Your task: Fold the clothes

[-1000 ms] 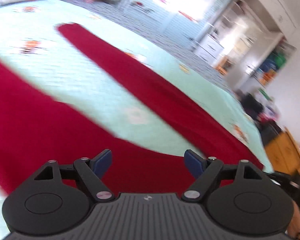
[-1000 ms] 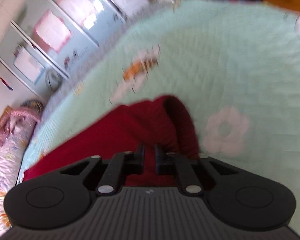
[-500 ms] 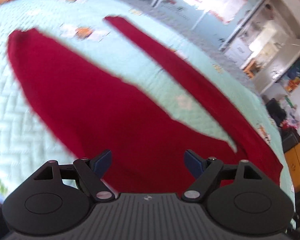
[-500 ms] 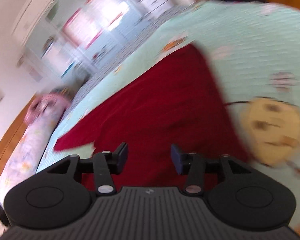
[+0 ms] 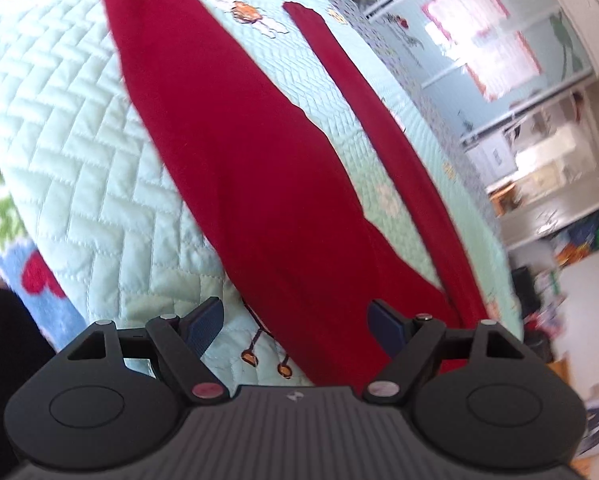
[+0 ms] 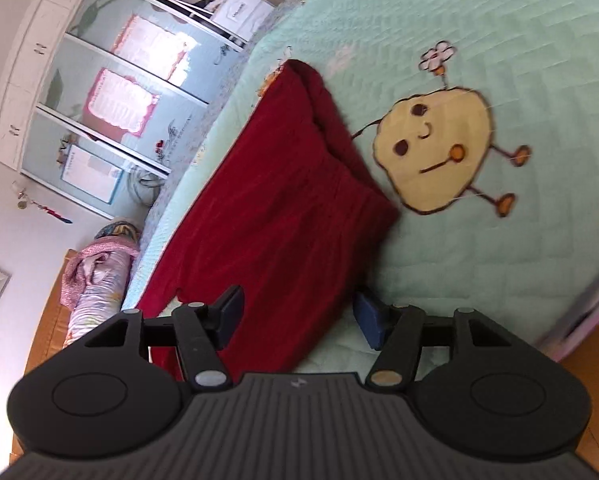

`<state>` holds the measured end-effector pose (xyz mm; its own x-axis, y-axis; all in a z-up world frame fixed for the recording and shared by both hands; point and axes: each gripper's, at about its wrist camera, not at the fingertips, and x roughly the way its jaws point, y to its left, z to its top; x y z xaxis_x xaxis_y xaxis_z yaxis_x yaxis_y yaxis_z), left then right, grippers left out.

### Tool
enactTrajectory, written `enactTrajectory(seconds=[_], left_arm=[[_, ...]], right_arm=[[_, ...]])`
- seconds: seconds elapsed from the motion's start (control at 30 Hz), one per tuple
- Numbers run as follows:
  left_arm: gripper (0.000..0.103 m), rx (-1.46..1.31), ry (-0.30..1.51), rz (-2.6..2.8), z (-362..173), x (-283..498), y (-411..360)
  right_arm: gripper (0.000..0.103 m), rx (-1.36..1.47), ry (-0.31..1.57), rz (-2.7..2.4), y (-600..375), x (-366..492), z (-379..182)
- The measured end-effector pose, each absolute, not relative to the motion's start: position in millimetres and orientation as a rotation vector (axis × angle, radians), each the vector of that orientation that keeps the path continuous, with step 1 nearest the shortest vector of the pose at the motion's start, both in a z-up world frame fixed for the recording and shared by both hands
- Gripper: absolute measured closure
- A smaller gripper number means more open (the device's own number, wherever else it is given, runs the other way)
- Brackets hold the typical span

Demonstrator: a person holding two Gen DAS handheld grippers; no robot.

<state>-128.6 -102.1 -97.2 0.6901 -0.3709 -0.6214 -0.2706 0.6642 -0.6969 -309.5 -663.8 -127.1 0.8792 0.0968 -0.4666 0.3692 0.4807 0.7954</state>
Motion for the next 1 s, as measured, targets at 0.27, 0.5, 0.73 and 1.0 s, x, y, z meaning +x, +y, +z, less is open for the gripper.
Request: enactTrajectory(seconds=[0.27,0.5,0.73,1.0], left_arm=[[0.021,-0.883,0.848,-0.074,-92,-120,-102],[0.025,-0.621,0.755,0.027,-53,-130,-117],[0.024,-0.542,0.749,-0.091,-49,-99,-123],[0.023,-0.501,0.821,-0.085,-73,-23,-107]], right_arm=[[0.059,1.015,0.516,-0.232,-659,-313,-112],[0.055,0.537,0.517,-0.259,-600,-306,-49],[0.049,0.420,0.693,0.395,-505,-198,-48],[0.103,0.266,0.947,0.700,-419,-55,-98]])
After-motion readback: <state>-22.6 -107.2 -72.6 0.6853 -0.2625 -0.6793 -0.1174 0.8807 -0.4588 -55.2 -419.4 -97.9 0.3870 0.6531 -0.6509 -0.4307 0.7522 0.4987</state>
